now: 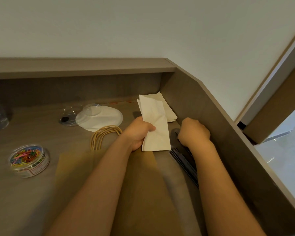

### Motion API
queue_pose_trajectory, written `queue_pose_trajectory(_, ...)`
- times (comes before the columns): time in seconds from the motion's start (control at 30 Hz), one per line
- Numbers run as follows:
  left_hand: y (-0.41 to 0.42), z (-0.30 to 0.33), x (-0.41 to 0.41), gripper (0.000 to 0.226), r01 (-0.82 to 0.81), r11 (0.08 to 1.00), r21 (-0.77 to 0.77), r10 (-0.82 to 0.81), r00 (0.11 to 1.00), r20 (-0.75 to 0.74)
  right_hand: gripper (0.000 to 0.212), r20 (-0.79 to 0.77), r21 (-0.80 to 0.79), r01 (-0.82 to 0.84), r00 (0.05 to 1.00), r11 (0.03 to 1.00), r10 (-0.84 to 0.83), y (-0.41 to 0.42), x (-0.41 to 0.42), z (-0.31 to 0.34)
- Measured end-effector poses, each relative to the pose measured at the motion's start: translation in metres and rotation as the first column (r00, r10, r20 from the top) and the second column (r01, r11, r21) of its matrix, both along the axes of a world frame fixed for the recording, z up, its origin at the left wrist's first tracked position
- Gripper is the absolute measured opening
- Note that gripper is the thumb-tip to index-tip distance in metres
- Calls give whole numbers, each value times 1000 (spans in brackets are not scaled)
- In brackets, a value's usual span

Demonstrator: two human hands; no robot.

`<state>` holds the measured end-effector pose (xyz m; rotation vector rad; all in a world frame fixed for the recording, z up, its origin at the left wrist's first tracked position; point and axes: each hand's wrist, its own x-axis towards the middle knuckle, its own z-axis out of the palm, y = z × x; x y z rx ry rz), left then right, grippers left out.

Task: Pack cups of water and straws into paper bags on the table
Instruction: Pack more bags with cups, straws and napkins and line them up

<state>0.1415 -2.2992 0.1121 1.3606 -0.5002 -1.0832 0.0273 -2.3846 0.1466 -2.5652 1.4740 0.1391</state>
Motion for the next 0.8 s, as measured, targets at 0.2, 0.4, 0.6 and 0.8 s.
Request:
queue_pose_trajectory(0.2, 1, 2, -3, 26, -11, 999, -52, 11, 1000, -5, 8, 426, -124, -67, 898, 990, 114, -2, 2, 4)
queue_pose_trajectory(0.4, 2, 4, -6, 36, 39, 997, -71, -38, 999, 7, 9, 900, 45, -212, 433, 976, 53, 11, 14, 12)
queue_pose_trajectory(0.6, 5, 7, -12, 31, 206, 976, -74, -206, 979, 10, 10, 970, 211, -74, 138, 975, -199, 5, 18, 15)
queue_pose_trajectory(0.8, 2, 10, -16, 21, 284, 947, -152, -285, 958, 16, 6, 948, 311, -61, 86, 948, -306, -4, 30, 27)
